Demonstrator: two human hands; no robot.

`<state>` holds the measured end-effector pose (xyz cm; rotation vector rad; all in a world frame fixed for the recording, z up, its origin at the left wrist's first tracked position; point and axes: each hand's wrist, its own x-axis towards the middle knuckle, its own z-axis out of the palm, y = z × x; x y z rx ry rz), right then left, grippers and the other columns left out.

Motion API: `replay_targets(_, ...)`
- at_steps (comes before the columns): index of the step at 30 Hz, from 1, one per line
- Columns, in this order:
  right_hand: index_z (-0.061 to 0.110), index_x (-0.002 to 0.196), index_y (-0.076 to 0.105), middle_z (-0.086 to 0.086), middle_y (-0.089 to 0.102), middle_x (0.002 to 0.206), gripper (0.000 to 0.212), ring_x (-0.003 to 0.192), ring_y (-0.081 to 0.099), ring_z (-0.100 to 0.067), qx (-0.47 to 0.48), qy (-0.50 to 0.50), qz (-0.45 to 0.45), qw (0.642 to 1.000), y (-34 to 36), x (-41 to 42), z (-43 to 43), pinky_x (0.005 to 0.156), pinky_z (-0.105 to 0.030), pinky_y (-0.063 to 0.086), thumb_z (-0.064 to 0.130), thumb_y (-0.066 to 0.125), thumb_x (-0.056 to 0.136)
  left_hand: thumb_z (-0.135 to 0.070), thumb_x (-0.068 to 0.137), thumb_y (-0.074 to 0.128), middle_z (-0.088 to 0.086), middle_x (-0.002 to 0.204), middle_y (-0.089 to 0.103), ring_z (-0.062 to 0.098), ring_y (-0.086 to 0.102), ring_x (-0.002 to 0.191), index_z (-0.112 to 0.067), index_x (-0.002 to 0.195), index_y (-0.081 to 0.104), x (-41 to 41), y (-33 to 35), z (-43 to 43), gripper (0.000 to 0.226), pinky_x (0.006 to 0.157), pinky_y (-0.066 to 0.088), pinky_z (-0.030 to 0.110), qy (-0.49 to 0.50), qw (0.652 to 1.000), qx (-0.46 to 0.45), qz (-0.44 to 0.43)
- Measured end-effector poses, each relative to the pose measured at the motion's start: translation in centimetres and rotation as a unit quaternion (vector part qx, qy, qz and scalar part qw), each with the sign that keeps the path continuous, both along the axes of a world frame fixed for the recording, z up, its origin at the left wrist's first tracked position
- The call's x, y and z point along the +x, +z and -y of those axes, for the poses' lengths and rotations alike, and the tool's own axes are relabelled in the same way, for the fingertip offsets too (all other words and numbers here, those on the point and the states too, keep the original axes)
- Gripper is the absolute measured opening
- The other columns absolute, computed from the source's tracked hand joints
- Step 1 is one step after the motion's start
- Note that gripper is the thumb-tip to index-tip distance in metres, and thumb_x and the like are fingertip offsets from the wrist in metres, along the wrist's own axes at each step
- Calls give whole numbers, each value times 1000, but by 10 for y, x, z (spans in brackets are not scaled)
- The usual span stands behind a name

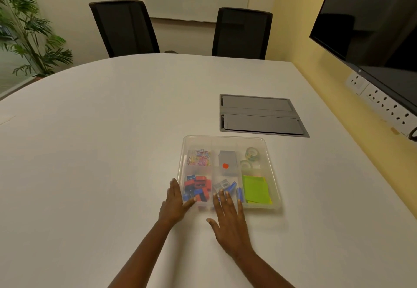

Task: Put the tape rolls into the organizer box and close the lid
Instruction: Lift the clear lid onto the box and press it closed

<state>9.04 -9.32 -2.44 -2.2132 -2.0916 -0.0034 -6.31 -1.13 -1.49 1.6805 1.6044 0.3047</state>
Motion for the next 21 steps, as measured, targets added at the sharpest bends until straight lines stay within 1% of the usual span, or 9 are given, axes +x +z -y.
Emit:
replay_targets(3,18,132,49,-4,30,153,63,142,-25,-10,-14,26,-28,999,2,4,-1,112,-35,-4,55,19,90,-43,88,50,12,157,-9,28,2,146,-7,144,-9,0,-1,-2,89,118,16,53,-7,1000,1,-16)
replay_targets(4,18,131,50,-2,30,152,65,145,-13,-9,-28,39,-45,998,3,6,-3,114,-33,-8,54,11,93,-44,87,50,12,158,-9,28,3,146,-8,144,-8,0,-1,-4,89,118,17,53,-9,1000,5,-28)
replay_targets(5,18,128,52,0,32,151,69,146,10,-9,-49,51,-59,996,5,7,-5,115,-30,-12,53,4,94,-46,87,50,11,158,-7,28,4,146,-8,145,-7,-1,-1,-6,89,117,17,53,-11,999,10,-44)
replay_targets(7,18,120,62,-1,54,136,76,123,56,-15,-54,66,-49,995,10,9,-10,116,-28,-15,51,-2,94,-48,87,47,11,158,-4,28,6,146,-8,145,-5,-1,-1,-11,87,116,18,52,-16,997,29,-75)
replay_targets(9,18,116,66,-2,66,124,75,111,64,-17,-40,51,-39,997,14,11,-20,116,-30,-9,49,0,95,-46,90,44,11,158,-1,29,10,145,-8,145,-2,0,0,-17,82,116,20,51,-14,995,49,-88)
replay_targets(11,16,122,61,-7,61,131,58,119,59,-24,-14,42,-48,998,10,18,-35,118,-37,10,48,20,96,-44,92,41,11,158,4,29,14,145,-8,145,2,2,1,-25,75,116,22,51,-8,994,60,-94)
replay_targets(12,15,132,50,-11,49,142,52,130,48,-27,-2,46,-55,997,9,20,-45,117,-43,18,47,31,95,-43,93,40,11,158,5,29,15,144,-8,145,4,4,2,-31,73,116,23,50,-9,993,65,-103)
replay_targets(15,19,147,13,-9,5,159,58,147,6,-25,-93,50,-55,993,8,31,-78,120,-46,7,41,31,97,-42,94,36,10,158,5,28,14,145,-10,146,6,8,8,-54,67,116,23,48,-24,987,77,-141)
replay_targets(21,20,147,11,-7,5,160,56,148,4,-21,-122,20,-42,991,16,58,-146,119,-48,9,39,30,98,-40,96,33,9,159,3,25,9,146,-11,145,8,19,17,-105,63,117,19,47,-45,979,76,-185)
